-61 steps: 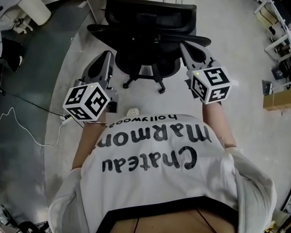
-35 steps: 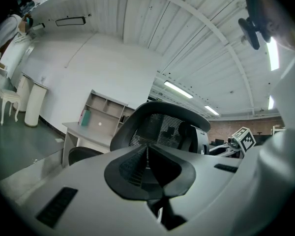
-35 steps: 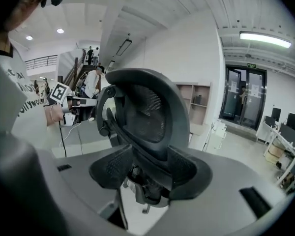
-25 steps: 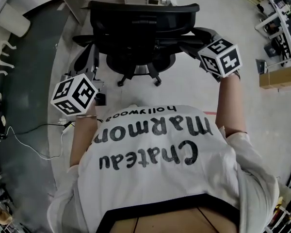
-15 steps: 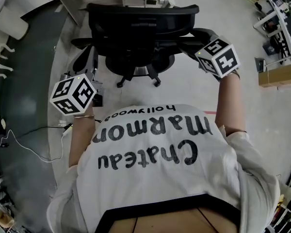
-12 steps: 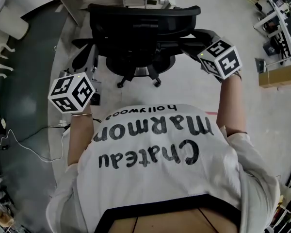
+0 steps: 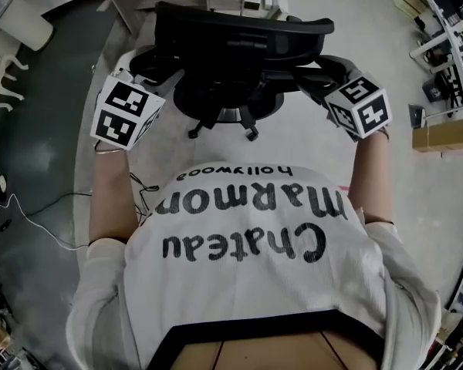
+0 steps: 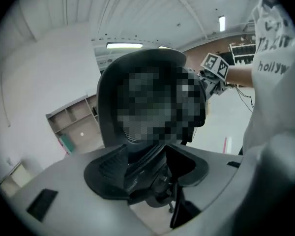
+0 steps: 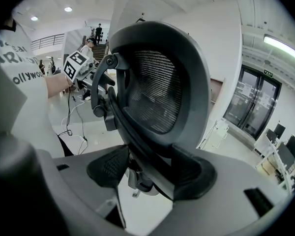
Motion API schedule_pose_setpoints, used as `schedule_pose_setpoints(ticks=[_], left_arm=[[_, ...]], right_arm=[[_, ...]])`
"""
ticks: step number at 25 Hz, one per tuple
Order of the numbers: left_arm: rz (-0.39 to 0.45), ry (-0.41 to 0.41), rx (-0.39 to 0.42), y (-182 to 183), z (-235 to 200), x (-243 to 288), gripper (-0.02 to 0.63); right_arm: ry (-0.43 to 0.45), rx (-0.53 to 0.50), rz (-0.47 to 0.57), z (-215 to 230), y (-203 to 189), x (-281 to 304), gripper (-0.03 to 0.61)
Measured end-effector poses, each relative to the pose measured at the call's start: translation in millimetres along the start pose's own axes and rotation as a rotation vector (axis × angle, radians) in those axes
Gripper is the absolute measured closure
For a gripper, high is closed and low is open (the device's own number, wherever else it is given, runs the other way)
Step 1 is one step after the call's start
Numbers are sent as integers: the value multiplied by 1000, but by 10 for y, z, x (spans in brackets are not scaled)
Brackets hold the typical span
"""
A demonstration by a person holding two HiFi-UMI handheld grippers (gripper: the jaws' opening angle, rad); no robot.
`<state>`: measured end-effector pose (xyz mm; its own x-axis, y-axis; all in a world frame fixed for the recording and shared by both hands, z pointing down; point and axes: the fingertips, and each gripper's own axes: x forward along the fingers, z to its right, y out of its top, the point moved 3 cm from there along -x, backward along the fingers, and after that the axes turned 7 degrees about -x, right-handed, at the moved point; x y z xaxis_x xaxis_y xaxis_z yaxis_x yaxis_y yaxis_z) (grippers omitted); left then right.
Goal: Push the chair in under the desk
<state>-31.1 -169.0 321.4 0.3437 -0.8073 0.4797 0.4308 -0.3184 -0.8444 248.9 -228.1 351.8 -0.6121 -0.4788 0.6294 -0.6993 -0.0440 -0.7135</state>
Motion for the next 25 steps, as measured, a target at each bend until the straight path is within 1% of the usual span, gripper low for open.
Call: schedule_pose_setpoints(ticks=[1,3,4,5,7,8,9,11,15,18,21,25], left_arm=[[-13,-14,21,1,8,20,364],[-32,-47,38,-7,20,32,364],[-56,-62,62,-34,39,43,364],[-91,-69,107,-75,70,65,364],[-162,-47,219,-136,126,122,359],[-185,-25,256,-142,135,149,359],[-198,-5,271,-137,139,175,359],[-207,15,256,-130,143,207,362],[-204,15,187,-131,140,197,362],[-196,19,165,-134,147,194,360],[-174,9,135,-160,159,189,360],[-122,-3,92,-149,157,153,359]], right_arm=[[1,0,2,0,-1,2,304],[3,-1,4,1,-3,-2,304],[3,-3,5,1,-3,-4,304],[1,-5,6,2,-3,-6,304],[-1,-10,7,5,-3,-3,304],[-2,-12,7,6,-4,-1,304],[-2,-15,5,7,-4,3,304],[-1,-19,1,6,-5,14,304],[4,-32,-6,16,6,26,304],[15,-41,-14,30,4,43,304],[41,-48,-31,29,0,67,306],[79,-69,-46,35,16,78,308]])
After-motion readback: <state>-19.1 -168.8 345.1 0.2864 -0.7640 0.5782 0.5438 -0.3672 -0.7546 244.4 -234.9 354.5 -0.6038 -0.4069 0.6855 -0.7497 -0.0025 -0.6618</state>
